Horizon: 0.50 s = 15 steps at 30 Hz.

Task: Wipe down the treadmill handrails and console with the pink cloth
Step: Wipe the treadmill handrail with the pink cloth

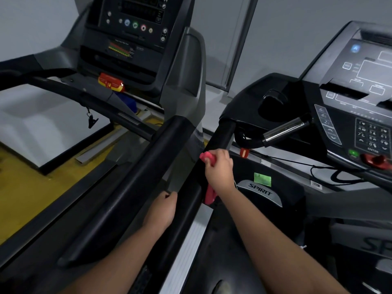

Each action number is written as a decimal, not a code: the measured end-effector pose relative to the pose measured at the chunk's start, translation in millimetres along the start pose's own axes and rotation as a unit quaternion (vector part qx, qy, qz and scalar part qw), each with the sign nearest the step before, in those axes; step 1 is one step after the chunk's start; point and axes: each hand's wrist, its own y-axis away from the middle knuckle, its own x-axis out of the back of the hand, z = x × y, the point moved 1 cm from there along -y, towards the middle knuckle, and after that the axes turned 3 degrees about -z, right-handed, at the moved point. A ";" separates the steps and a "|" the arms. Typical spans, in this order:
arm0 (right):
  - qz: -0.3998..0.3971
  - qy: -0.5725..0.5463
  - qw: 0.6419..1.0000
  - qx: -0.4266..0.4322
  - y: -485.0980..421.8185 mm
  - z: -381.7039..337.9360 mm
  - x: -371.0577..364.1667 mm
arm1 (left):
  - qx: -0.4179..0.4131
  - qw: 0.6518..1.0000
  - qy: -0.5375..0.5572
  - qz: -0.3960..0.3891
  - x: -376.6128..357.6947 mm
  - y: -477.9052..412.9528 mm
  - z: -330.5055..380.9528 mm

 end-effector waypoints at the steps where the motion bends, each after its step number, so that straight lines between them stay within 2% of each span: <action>1: -0.004 0.038 0.999 0.006 -3.9 -4.2 -0.6 | -0.001 1.000 0.000 0.002 -0.2 -0.3 -0.3; 5: 0.007 0.091 0.994 0.061 8.3 -3.3 -4.3 | -0.005 1.000 -0.006 0.013 -1.3 -1.1 1.2; 6: 0.020 0.076 0.994 0.080 18.1 1.1 -6.4 | -0.005 1.000 -0.010 0.013 -1.5 -1.7 1.3; 8: 0.050 -0.034 0.996 0.070 38.8 9.1 -11.4 | 0.000 1.000 -0.011 0.005 -1.0 -2.2 0.9; 10: 0.074 -0.179 0.981 -0.013 47.3 11.7 -16.1 | 0.003 1.000 -0.009 -0.002 -0.5 -1.2 0.9; 12: 0.078 -0.296 0.945 -0.116 40.8 11.4 -19.9 | 0.003 1.000 -0.015 0.002 0.1 0.5 2.0; 15: 0.042 -0.387 0.891 -0.234 27.4 13.7 -17.1 | 0.004 1.000 -0.018 0.007 0.2 2.9 4.5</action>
